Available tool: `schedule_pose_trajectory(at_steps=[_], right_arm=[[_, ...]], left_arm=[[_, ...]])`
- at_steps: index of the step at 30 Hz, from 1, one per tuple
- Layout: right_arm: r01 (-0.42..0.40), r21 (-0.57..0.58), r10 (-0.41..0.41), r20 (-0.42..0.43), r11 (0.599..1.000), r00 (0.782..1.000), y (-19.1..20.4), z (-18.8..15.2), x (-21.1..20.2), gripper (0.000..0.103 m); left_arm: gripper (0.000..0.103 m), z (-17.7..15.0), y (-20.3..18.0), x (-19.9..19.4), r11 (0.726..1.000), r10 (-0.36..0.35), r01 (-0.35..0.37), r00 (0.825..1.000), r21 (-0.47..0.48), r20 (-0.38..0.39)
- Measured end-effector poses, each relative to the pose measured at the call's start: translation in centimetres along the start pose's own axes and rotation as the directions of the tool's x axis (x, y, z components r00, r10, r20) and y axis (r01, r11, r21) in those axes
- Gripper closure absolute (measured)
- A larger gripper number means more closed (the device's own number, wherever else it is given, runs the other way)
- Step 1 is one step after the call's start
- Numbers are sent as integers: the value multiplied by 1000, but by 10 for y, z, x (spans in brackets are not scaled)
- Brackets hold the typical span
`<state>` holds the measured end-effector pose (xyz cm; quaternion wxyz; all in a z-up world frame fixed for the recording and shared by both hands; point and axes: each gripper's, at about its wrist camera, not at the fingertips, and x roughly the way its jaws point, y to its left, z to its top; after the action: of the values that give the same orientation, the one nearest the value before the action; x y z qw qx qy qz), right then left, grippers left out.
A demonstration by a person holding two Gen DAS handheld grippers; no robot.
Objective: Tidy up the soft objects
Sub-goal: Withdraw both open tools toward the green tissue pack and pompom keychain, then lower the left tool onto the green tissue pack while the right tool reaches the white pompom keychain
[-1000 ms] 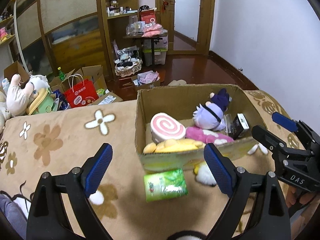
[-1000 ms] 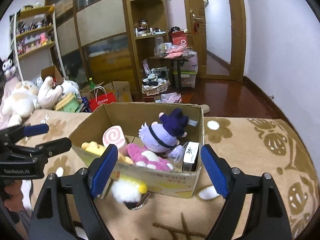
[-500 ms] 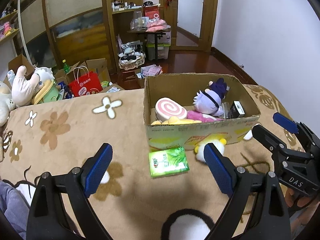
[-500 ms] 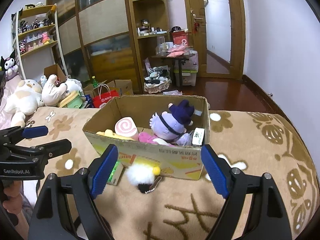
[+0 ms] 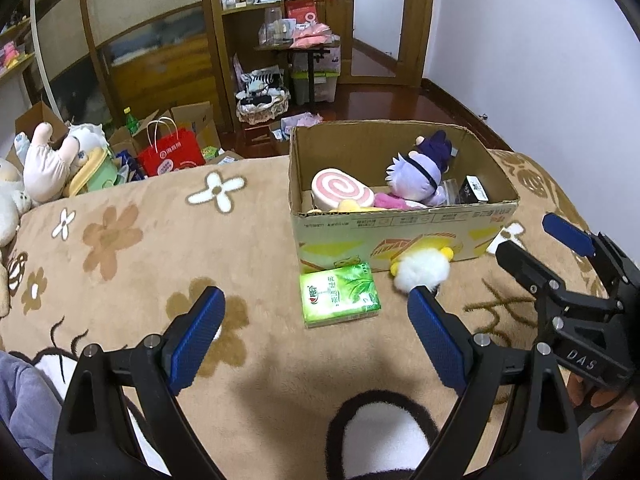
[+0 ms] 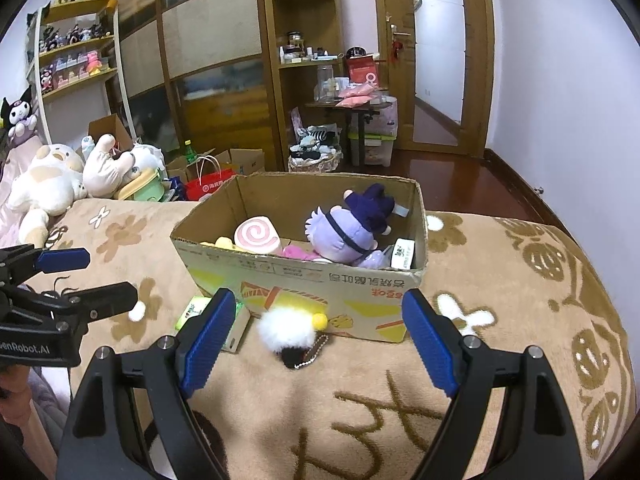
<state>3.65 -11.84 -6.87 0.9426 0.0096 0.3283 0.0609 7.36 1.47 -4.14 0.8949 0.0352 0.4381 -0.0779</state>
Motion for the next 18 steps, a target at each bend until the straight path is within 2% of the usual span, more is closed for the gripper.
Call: schedule_pose_trajectory(at_steps=[18], right_arm=[[17, -22, -19, -65, 1000, 998, 4, -11, 35, 14]], left_arm=[[11, 12, 15, 44, 996, -45, 38, 995, -74, -88]])
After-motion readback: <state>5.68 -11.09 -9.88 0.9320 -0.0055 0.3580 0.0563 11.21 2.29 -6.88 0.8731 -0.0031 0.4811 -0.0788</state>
